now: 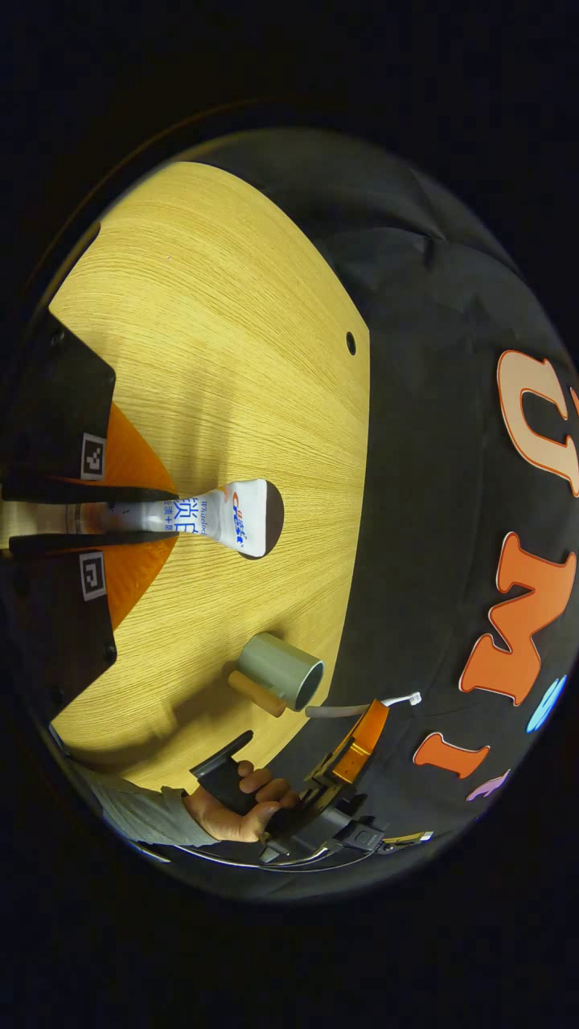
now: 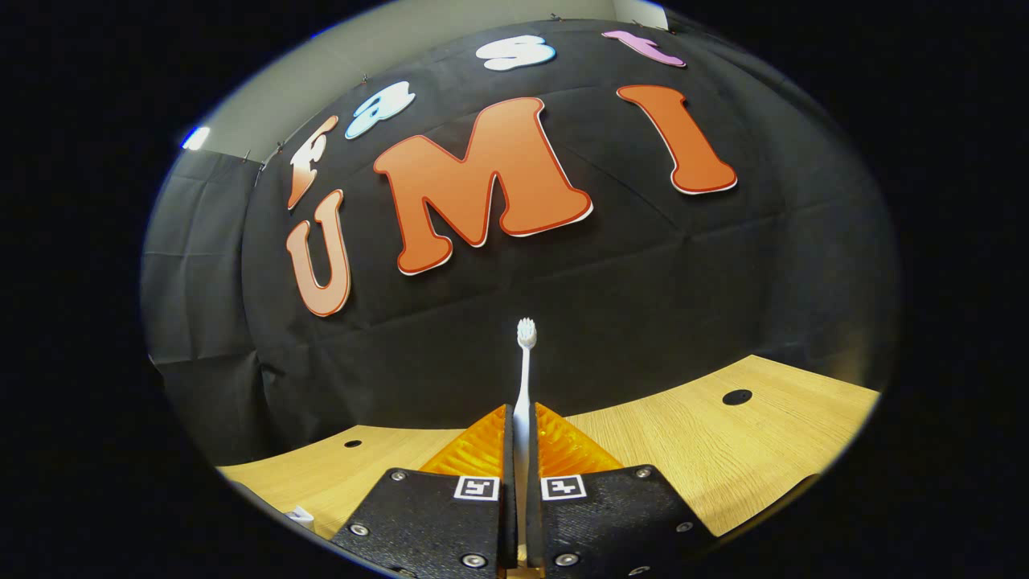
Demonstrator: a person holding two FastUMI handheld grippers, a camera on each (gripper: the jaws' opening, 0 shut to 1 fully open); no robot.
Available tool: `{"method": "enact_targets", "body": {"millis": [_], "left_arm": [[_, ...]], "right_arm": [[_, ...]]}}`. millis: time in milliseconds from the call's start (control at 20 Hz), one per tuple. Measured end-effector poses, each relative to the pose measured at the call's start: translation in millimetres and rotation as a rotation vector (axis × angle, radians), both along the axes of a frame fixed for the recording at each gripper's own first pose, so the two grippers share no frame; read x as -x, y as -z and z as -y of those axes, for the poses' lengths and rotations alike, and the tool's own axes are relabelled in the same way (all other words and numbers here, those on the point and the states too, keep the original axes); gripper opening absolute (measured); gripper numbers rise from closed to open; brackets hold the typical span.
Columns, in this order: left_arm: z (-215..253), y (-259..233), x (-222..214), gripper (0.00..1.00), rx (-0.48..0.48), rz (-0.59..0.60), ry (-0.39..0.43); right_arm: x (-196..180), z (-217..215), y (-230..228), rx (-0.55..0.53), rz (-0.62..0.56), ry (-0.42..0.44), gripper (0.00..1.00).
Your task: Put the toothbrush and toothpaste on the desktop into the cup, then pick up the cup and place it on the coaster on the desktop.
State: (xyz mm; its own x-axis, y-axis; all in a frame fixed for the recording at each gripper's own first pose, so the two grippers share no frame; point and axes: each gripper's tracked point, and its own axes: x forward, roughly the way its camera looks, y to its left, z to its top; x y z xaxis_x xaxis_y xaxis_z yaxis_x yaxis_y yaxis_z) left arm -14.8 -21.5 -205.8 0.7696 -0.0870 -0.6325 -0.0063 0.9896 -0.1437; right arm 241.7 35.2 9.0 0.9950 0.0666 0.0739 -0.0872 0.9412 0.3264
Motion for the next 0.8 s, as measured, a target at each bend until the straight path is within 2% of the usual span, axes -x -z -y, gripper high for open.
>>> {"method": "enact_targets", "body": {"millis": [350,800], "left_arm": [[3,-18,1,0.18,-0.004,0.011,0.005],[7,-20,-6,0.18,-0.002,0.022,0.004]], "right_arm": [[-6,-1,19,0.044,-0.020,0.002,0.05],[-2,9,17,0.109,0.029,0.045,0.06]]}}
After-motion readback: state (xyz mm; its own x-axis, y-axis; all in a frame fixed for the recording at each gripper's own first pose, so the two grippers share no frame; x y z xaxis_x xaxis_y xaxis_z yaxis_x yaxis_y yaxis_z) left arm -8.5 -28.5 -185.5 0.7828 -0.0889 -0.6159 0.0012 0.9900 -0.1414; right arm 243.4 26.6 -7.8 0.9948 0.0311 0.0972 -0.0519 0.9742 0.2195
